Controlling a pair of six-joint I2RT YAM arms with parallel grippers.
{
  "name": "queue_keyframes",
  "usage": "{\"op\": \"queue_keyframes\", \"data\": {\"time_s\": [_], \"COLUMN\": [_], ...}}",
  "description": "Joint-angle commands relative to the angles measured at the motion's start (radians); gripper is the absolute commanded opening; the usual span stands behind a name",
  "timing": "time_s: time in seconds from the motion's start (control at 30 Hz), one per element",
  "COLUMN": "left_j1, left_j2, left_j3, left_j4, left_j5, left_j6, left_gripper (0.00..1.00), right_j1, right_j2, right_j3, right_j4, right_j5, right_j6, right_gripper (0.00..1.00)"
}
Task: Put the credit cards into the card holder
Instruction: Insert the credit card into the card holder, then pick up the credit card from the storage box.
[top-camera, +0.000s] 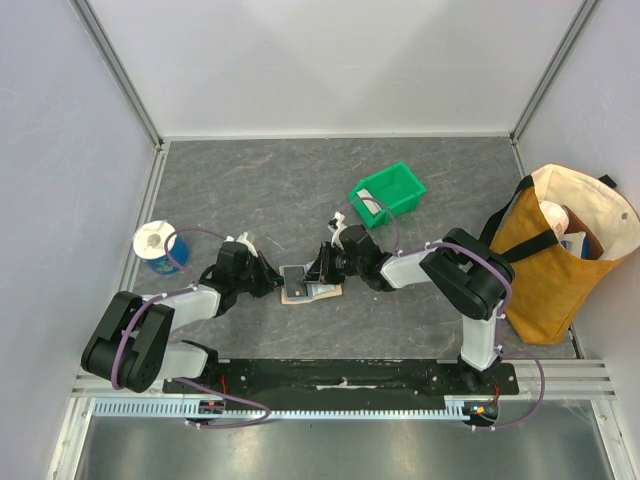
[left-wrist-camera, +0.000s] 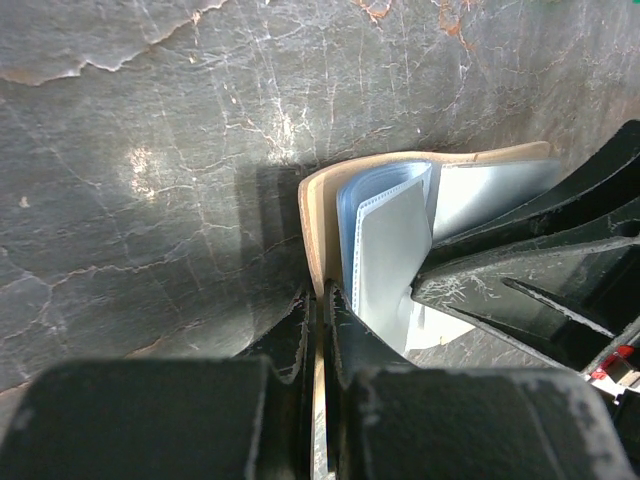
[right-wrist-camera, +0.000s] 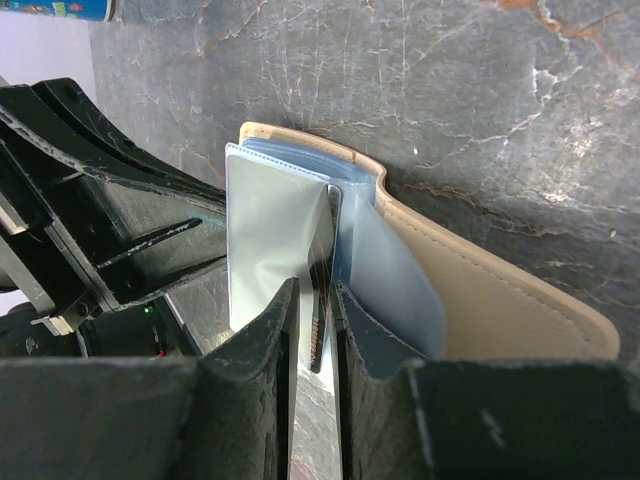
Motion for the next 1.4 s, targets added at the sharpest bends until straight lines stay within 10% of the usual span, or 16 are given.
{"op": "queue_keyframes", "data": {"time_s": [0.0,0.23,0.53,0.67,0.87,1.37], "left_j1": [-0.004,-0.004,-0.002,-0.001,-0.001,0.002], "left_j2": [0.023,0.006,-0.009,0.023,0.078,0.140], "left_j3": [0.009,0.018,0.087,0.121,0.156,0.189], "left_j4": [-0.038,-0.057,-0.101,-0.101,-0.074,-0.049], "left_j5": [-0.012,-0.015,-0.014,-0.011,0.017,0.068], "left_j6": [0.031,0.033,0.039,0.042,0.044,0.048], "left_gripper": [0.02,0.02,0.02,0.02,0.02,0.02], "right_j1": [0.011,-0.019,-0.131,-0.196,-0.414,-0.490], "right_j2": [0.027,-0.042,-0.290,-0.378,-0.234,0.133], "right_j3": [0.035,0.022,0.156,0.216,0.443,0.831], "right_j4": [0.140,0.038,-0.373,-0.444,-0.624,-0.869], "right_j5": [-0.088,-0.018,0.258,0.431,0.272,0.091], "right_j6": [0.053,-0.013,-0.338,-0.395,-0.444,-0.726], "right_gripper": [0.23,0.36,0.96,0.98,0.98,0.98]}}
